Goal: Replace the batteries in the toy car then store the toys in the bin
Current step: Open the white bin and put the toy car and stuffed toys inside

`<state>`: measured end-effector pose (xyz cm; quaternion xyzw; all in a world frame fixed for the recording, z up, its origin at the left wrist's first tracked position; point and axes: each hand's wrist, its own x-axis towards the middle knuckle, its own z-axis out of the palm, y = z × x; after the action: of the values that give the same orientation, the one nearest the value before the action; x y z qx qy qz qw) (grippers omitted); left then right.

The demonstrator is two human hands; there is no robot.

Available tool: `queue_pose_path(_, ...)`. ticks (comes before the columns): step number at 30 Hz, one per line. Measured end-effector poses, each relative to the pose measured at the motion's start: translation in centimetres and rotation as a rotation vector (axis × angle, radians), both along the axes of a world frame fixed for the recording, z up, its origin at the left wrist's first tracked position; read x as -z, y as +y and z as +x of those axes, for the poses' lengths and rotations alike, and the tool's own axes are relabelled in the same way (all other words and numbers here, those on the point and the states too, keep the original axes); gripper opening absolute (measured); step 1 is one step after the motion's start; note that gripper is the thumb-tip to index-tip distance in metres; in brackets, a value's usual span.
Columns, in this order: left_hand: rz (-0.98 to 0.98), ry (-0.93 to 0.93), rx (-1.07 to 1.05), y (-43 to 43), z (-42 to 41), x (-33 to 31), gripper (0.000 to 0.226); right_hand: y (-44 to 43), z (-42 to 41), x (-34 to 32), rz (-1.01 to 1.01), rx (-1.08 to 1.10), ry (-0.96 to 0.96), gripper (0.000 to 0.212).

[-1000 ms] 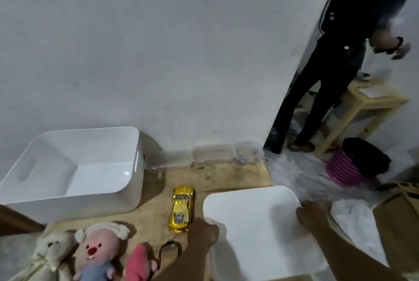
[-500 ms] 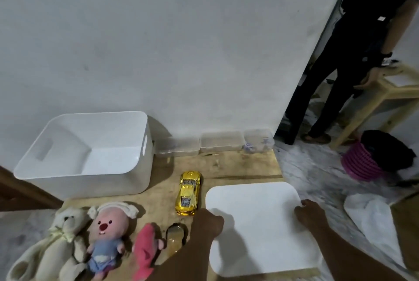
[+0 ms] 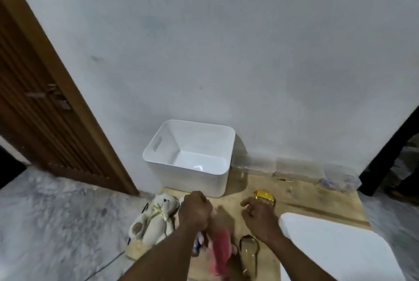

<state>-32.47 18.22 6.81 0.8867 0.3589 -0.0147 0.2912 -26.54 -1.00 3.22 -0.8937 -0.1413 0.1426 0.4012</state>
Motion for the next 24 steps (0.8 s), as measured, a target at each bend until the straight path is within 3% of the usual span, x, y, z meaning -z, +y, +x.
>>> queue_pose_path(2, 0.077, 0.038, -0.003, 5.0, -1.4, -0.1, 0.024, 5.8, -1.8, -1.0, -0.043, -0.080, 0.045, 0.017)
queue_pose_path(5, 0.177, 0.127, 0.027, 11.1, -3.3, 1.0, 0.039, 12.5, -3.4, -1.3, -0.242, -0.135, 0.115, 0.060)
queue_pose_path(8, 0.210, 0.283, 0.056, 15.0, -4.4, 2.8, 0.056, 16.5, -4.2, -0.3, -0.392, -0.135, 0.131, 0.077)
queue_pose_path(15, -0.191, 0.413, 0.202, 18.0, -4.0, 7.1, 0.107, 19.4, -4.2, 3.4, -0.512, -0.030, 0.163, 0.100)
queue_pose_path(20, -0.186, 0.418, 0.196, 18.1, -3.4, 7.5, 0.103, 19.6, -3.9, 3.7, -0.535, -0.029, 0.153, 0.092)
queue_pose_path(24, -0.219, 0.414, 0.229, 19.9, -2.5, 2.7, 0.087, 21.0, -4.2, 0.4, -0.535, -0.074, 0.081, 0.095)
